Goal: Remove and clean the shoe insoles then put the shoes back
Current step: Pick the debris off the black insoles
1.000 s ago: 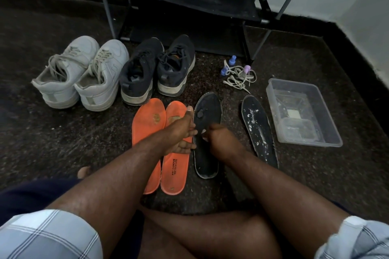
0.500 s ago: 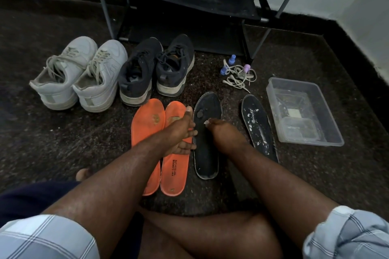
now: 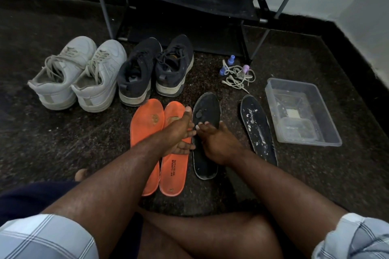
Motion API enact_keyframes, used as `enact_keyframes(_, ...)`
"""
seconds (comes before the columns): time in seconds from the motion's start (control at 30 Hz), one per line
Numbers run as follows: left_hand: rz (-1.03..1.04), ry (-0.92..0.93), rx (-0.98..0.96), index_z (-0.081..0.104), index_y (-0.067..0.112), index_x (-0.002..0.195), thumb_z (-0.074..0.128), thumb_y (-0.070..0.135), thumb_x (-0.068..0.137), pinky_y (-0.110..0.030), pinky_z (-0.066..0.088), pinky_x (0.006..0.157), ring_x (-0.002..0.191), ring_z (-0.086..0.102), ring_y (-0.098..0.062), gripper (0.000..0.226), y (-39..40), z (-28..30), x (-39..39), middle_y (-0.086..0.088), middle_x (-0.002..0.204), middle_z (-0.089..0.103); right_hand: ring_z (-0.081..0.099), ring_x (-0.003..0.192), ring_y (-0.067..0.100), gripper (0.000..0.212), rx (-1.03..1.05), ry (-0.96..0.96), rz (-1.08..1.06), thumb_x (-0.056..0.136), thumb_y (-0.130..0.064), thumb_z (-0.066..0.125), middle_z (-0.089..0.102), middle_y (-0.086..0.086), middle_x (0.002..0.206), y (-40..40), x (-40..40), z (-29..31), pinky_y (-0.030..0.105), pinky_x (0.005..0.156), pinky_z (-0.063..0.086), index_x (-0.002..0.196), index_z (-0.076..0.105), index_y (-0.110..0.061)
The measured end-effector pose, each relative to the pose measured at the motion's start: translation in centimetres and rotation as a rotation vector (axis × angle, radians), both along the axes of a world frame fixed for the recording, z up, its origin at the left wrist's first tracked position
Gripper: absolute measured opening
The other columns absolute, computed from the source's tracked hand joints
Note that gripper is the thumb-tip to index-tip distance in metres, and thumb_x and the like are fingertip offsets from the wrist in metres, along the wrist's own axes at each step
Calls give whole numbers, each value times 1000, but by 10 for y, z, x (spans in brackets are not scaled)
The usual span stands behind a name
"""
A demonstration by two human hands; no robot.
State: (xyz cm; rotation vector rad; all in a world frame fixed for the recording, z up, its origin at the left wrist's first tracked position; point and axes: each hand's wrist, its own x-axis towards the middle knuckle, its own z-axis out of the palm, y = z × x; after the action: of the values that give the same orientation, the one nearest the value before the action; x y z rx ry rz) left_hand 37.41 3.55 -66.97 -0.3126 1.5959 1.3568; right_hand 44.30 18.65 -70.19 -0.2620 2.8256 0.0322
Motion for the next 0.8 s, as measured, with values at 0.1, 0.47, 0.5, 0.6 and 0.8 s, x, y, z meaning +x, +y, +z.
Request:
enact_keyframes(0.1, 4, 5, -3, 49, 21, 144, 27, 80, 89, -41, 53, 83, 100, 68, -34, 84, 0, -1, 0, 0, 139, 59, 3, 151, 22, 63, 10, -42, -222, 98, -39, 30, 9, 0, 164, 13, -9, -2, 62, 115, 7, 155, 15, -17)
enact_keyframes(0.47, 7, -5, -7, 47, 21, 145, 26, 79, 90, -45, 50, 94, 109, 66, -38, 83, 1, -1, 1, -1, 143, 57, -8, 150, 19, 65, -47, -99, -296, 98, -40, 29, 0, -4, 164, 10, -19, 0, 67, 114, 0, 156, 9, -18)
enact_keyframes(0.5, 1, -6, -4, 46, 21, 146, 25, 79, 91, -45, 50, 95, 111, 65, -38, 83, 0, -1, 1, -1, 144, 56, -7, 151, 18, 65, -72, -105, -260, 98, -39, 30, 2, -3, 164, 5, -19, 1, 67, 114, 1, 155, 10, -17)
enact_keyframes(0.6, -7, -11, -1, 45, 21, 148, 24, 79, 90, -44, 51, 93, 111, 65, -38, 84, 0, 0, 0, -2, 146, 54, -5, 151, 19, 63, -111, -95, -165, 97, -37, 32, 6, -5, 164, 1, -18, 1, 67, 114, 4, 155, 13, -20)
enact_keyframes(0.8, 0, -7, 0, 46, 21, 145, 24, 80, 90, -44, 51, 93, 107, 67, -36, 84, 0, -2, 0, 0, 143, 56, -8, 150, 18, 66, -110, -114, -256, 96, -40, 32, 4, -7, 164, 5, -22, 1, 68, 113, 1, 155, 11, -21)
